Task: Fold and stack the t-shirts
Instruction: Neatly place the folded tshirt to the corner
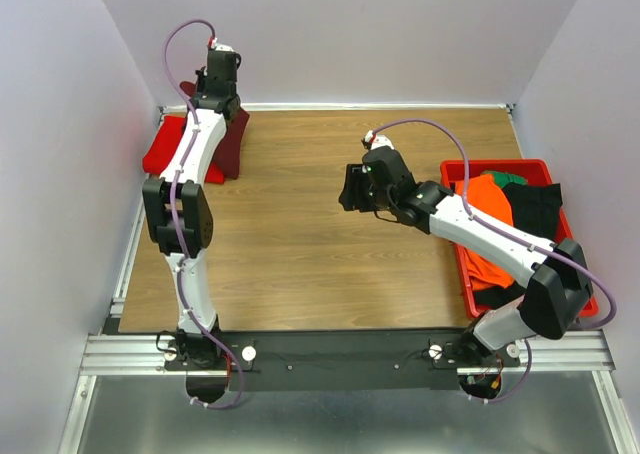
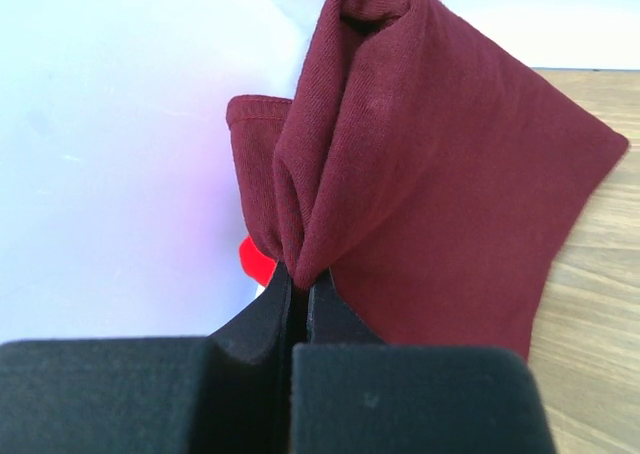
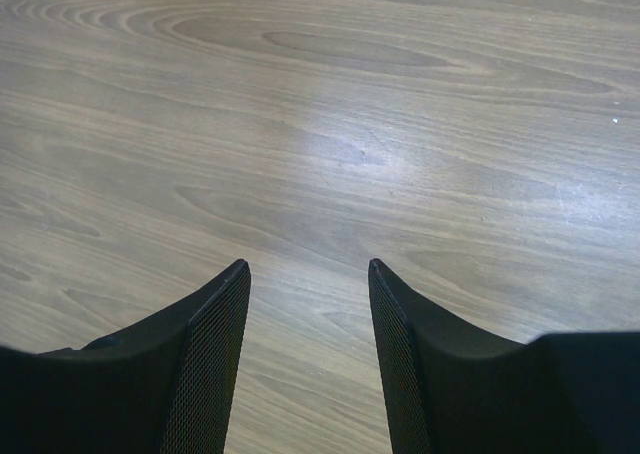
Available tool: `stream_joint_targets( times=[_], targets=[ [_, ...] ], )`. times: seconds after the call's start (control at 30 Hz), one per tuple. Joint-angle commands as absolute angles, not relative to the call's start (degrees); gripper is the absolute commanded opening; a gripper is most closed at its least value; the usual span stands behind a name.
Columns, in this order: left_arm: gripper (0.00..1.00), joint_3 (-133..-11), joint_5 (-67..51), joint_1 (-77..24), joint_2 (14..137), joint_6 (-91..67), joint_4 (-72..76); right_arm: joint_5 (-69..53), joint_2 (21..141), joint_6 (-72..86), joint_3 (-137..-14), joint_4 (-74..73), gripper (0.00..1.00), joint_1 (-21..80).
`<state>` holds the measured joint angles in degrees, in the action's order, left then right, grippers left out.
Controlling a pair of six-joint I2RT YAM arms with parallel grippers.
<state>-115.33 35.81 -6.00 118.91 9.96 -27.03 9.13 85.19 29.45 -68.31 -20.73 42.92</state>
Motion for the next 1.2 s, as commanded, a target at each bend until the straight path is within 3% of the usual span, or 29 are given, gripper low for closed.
stream_joint_targets(
  times=[0.0, 1.17],
  targets=[
    [0.0, -115.1, 32.8, -5.7, 112.9, 10.3, -25.0, 9.1, 85.8, 29.2, -70.2, -22.0, 0.58, 42.9],
    [0.0, -113.6, 27.8, -6.5, 107.6, 10.7, -25.6, 9.9, 84.9, 29.4, -70.0, -22.0, 0.57, 42.9]
  ],
)
